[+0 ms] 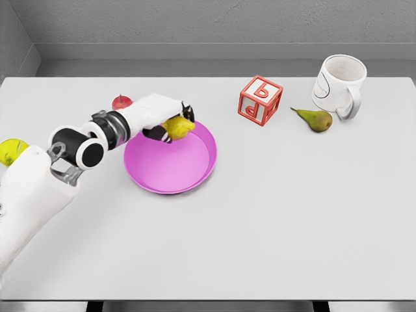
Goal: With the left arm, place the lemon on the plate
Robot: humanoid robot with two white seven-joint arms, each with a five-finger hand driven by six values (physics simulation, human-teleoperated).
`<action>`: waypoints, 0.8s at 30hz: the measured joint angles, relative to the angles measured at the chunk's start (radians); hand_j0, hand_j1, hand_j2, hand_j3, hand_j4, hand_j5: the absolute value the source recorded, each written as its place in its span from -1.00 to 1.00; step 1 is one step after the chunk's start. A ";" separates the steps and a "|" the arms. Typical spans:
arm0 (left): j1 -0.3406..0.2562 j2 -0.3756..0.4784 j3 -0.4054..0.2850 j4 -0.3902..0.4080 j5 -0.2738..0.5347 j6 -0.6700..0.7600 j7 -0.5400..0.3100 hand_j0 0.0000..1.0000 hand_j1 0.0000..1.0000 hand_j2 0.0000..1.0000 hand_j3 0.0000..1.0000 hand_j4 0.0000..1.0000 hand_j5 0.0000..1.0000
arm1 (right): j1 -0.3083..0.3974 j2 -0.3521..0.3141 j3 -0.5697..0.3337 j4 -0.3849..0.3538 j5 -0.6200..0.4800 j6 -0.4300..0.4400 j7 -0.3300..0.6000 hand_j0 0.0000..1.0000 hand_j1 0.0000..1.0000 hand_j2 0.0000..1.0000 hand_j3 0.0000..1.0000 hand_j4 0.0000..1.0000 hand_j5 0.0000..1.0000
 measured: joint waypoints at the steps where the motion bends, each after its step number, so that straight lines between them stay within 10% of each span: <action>1: 0.011 0.003 -0.020 -0.021 0.001 0.013 0.000 0.18 0.18 0.18 0.18 0.18 0.18 | 0.000 0.000 0.000 0.000 0.000 0.000 0.000 1.00 1.00 1.00 1.00 1.00 1.00; 2: 0.029 0.010 -0.034 -0.039 0.002 0.023 0.000 0.18 0.18 0.18 0.18 0.18 0.18 | 0.000 0.000 0.000 0.000 0.000 0.000 0.000 1.00 1.00 1.00 1.00 1.00 1.00; 4: 0.032 0.032 -0.050 -0.072 0.007 0.034 0.000 1.00 1.00 1.00 1.00 1.00 1.00 | 0.000 0.000 0.000 0.000 0.000 0.000 0.000 1.00 1.00 1.00 1.00 1.00 1.00; 15: 0.075 0.096 0.003 -0.106 0.040 0.029 0.000 1.00 1.00 1.00 1.00 1.00 1.00 | 0.000 0.000 0.000 0.000 0.000 0.000 0.000 1.00 1.00 1.00 1.00 1.00 1.00; 24: 0.252 0.134 0.317 -0.093 0.170 -0.204 0.000 1.00 1.00 1.00 1.00 1.00 1.00 | 0.000 0.000 0.000 0.000 0.000 0.000 0.000 1.00 1.00 1.00 1.00 1.00 1.00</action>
